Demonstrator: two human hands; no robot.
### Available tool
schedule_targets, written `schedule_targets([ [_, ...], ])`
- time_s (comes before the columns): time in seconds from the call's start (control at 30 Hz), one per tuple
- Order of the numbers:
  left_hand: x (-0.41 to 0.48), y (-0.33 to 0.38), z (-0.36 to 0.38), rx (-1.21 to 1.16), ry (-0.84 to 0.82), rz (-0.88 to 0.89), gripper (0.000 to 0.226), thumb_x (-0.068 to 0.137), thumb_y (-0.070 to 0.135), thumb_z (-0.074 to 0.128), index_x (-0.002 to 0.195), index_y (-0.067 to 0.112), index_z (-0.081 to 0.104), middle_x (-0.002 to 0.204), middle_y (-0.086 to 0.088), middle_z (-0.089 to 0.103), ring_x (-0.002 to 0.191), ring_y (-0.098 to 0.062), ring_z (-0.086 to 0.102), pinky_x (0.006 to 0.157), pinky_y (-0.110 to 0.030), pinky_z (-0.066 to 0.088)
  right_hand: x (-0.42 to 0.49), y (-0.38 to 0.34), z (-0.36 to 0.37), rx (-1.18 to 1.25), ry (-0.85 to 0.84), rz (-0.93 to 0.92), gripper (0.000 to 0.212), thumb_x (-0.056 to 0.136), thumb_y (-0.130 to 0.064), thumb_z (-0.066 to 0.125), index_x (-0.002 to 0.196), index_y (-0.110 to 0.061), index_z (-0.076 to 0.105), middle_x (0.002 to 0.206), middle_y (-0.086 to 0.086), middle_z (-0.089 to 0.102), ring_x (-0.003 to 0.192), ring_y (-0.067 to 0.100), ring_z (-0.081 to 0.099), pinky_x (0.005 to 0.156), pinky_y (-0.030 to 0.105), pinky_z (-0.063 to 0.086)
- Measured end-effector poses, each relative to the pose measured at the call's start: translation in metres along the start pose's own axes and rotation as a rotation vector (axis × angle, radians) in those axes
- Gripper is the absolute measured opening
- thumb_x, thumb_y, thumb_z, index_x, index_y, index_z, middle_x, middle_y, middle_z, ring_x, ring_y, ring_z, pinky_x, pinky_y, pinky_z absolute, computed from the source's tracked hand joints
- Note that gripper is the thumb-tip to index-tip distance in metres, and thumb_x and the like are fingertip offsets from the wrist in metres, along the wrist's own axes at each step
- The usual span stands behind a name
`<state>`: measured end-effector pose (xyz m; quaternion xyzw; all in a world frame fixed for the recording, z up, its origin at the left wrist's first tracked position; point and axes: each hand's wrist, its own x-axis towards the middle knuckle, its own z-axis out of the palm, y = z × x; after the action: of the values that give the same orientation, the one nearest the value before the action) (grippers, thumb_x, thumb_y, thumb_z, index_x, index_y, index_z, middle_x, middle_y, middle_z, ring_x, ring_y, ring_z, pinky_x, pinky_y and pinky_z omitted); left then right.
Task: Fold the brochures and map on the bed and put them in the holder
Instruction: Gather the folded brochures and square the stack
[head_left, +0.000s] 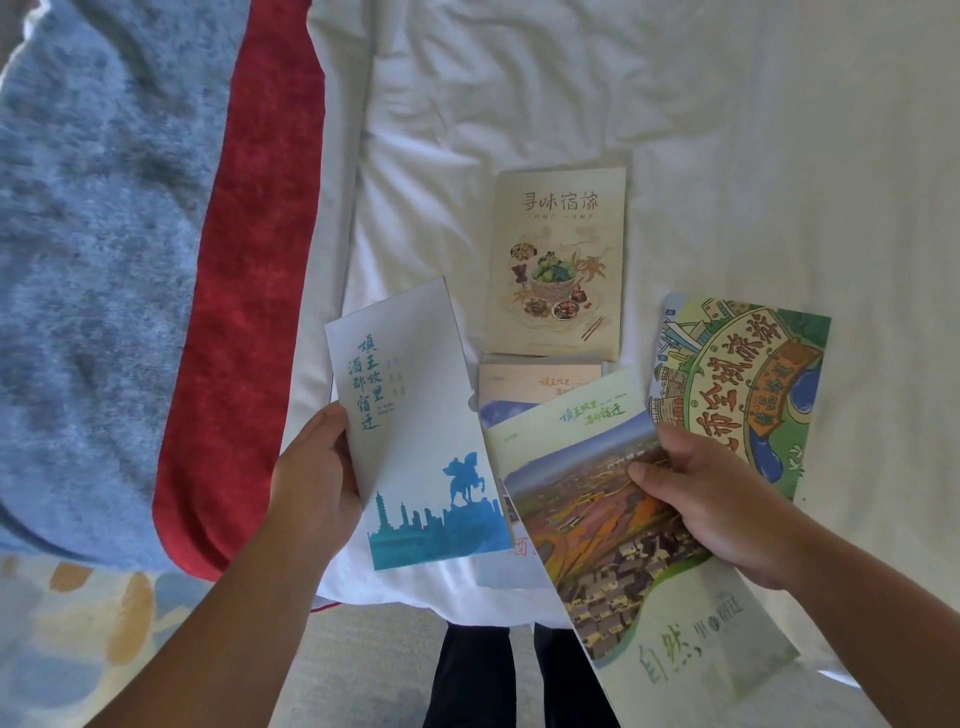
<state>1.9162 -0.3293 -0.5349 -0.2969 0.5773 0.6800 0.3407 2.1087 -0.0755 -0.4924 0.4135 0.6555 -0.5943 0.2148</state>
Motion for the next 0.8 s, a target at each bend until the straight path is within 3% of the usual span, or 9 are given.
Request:
schedule_targets([
  [0.37, 0.000, 0.002, 0.001, 0.039, 0.005, 0.037, 0.031, 0.101, 0.026, 0.041, 0.118, 0.021, 0.066, 0.112, -0.006, 0.073, 0.091, -0.021, 0.072, 0.071, -0.037, 0.059, 0.000, -0.005, -0.001, -0.128, 0.008, -0.048, 0.016, 0.099, -0.016, 0.054, 0.085, -0.007, 0.056, 0.083, 0.025, 0.064, 0.079, 0.045, 0.061, 0.071, 0.055, 0.050],
  [0.5, -0.002, 0.001, 0.000, 0.104, -0.010, 0.055, 0.030, 0.101, 0.026, 0.042, 0.109, 0.024, 0.071, 0.111, -0.006, 0.073, 0.092, -0.021, 0.072, 0.072, -0.039, 0.059, -0.001, -0.002, -0.001, -0.226, 0.009, -0.102, 0.021, 0.098, -0.018, 0.054, 0.079, -0.012, 0.050, 0.059, 0.004, 0.052, 0.048, 0.013, 0.045, 0.046, 0.027, 0.033],
  [0.67, -0.008, -0.002, 0.004, 0.239, -0.086, 0.080, 0.035, 0.103, 0.024, 0.037, 0.106, 0.027, 0.072, 0.114, -0.004, 0.071, 0.102, -0.021, 0.069, 0.087, -0.043, 0.055, -0.001, -0.004, 0.004, -0.248, -0.008, -0.164, 0.022, 0.098, -0.019, 0.054, 0.083, -0.004, 0.048, 0.057, 0.007, 0.044, 0.043, 0.013, 0.033, 0.040, 0.024, 0.023],
  [0.8, -0.014, -0.004, 0.011, 0.321, -0.089, 0.123, 0.040, 0.104, 0.021, 0.038, 0.094, 0.032, 0.074, 0.110, 0.000, 0.072, 0.096, -0.013, 0.069, 0.094, -0.044, 0.052, -0.003, -0.011, 0.010, -0.133, 0.013, -0.145, 0.018, 0.098, -0.016, 0.054, 0.084, -0.006, 0.050, 0.064, 0.012, 0.056, 0.036, 0.004, 0.032, 0.035, 0.020, 0.024],
])
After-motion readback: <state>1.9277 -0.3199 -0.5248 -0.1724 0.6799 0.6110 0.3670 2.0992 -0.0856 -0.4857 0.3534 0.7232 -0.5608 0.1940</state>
